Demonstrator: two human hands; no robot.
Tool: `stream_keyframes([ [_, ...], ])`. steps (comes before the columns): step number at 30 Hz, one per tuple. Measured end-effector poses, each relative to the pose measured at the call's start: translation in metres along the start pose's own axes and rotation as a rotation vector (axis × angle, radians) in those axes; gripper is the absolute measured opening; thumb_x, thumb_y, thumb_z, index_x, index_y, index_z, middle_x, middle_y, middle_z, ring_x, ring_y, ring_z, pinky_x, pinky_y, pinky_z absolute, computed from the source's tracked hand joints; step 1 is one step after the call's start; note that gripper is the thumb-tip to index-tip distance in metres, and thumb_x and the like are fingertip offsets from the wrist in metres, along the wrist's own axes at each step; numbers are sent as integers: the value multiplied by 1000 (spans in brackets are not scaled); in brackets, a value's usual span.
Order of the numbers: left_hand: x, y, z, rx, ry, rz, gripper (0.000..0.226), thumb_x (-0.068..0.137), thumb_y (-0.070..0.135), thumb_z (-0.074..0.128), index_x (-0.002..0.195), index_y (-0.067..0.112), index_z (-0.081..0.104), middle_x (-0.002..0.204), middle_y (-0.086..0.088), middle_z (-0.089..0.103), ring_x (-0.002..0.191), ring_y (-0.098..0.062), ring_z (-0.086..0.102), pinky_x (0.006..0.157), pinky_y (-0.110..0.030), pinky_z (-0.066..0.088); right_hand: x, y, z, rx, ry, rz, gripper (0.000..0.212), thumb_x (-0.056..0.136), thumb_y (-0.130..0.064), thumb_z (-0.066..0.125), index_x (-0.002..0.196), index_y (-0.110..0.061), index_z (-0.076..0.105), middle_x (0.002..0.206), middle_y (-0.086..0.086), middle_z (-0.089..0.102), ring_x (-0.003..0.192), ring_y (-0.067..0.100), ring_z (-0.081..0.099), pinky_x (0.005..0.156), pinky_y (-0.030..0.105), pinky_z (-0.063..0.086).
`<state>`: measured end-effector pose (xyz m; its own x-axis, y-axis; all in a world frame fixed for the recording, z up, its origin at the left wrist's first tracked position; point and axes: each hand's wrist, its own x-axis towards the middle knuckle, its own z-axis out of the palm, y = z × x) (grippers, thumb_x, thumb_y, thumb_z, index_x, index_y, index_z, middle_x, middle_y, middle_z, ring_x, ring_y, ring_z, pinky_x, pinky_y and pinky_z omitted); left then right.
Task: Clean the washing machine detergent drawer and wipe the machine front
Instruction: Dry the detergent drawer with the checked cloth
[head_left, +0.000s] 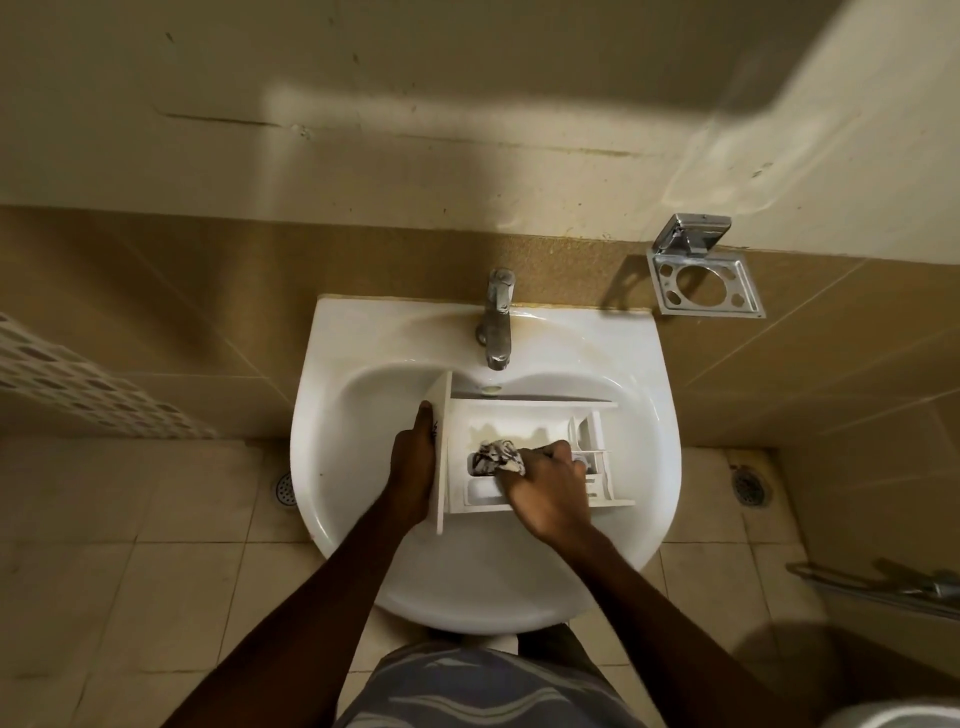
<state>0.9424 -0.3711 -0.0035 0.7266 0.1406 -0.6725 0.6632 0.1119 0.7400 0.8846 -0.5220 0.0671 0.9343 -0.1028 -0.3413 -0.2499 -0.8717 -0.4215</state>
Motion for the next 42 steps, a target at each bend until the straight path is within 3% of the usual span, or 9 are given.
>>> stream_keyframes([
  [6,-5,3,1,-4,3,6,58,102,52,42,85,4,70,76,-12,67,69,-28,64,68,-35,52,-3,14,-6,-384,113,-1,37,87,-46,45,93,-20,70,95,2,73,111,27,47,89,40,31],
  [13,-7,4,1,-6,25,20,55,101,51,44,82,6,69,77,-14,68,73,-29,66,74,-39,54,-4,-15,3,135,37,92,32,86,-35,47,94,-18,72,92,5,64,109,26,41,85,35,23],
  [16,-9,5,1,-4,34,33,56,102,51,43,76,7,66,67,-9,64,65,-26,63,68,-35,51,1,-2,-15,462,-14,196,23,83,-39,54,75,-23,68,86,4,50,104,30,48,91,37,35],
  [20,-9,3,0,-13,16,7,57,101,53,43,82,6,69,69,-9,65,65,-26,63,68,-35,52,-5,27,-12,-205,135,52,35,80,-47,47,82,-19,68,85,4,68,99,28,53,81,36,32],
  [23,-10,4,0,-10,9,11,58,101,53,43,83,5,70,71,-10,67,66,-27,64,67,-37,53,-21,12,3,-310,75,56,37,77,-47,52,88,-17,71,90,2,72,99,29,55,83,39,38],
  [28,-10,4,-1,-20,12,22,62,100,54,44,90,-1,71,78,-19,69,76,-34,68,76,-43,55,-14,-17,10,112,58,115,34,83,-35,46,99,-21,72,105,-1,67,118,24,41,99,41,24],
  [32,-15,7,0,10,22,17,59,101,52,44,72,5,65,58,-4,62,58,-23,60,59,-29,48,-6,-5,-11,594,-26,227,24,70,-44,47,72,-29,65,86,-2,52,109,29,49,100,46,38],
  [37,-11,4,-2,-10,-12,-7,65,100,55,44,92,-3,72,75,-13,69,71,-30,66,74,-43,55,-12,31,-2,-362,123,-53,38,81,-48,50,100,-23,70,99,-1,71,103,24,56,88,37,38],
  [42,-12,4,0,-20,11,20,58,100,54,45,86,5,73,77,-16,71,75,-34,69,77,-46,57,-19,-5,11,-217,137,46,43,80,-44,51,102,-13,71,103,7,71,106,29,59,97,42,37],
])
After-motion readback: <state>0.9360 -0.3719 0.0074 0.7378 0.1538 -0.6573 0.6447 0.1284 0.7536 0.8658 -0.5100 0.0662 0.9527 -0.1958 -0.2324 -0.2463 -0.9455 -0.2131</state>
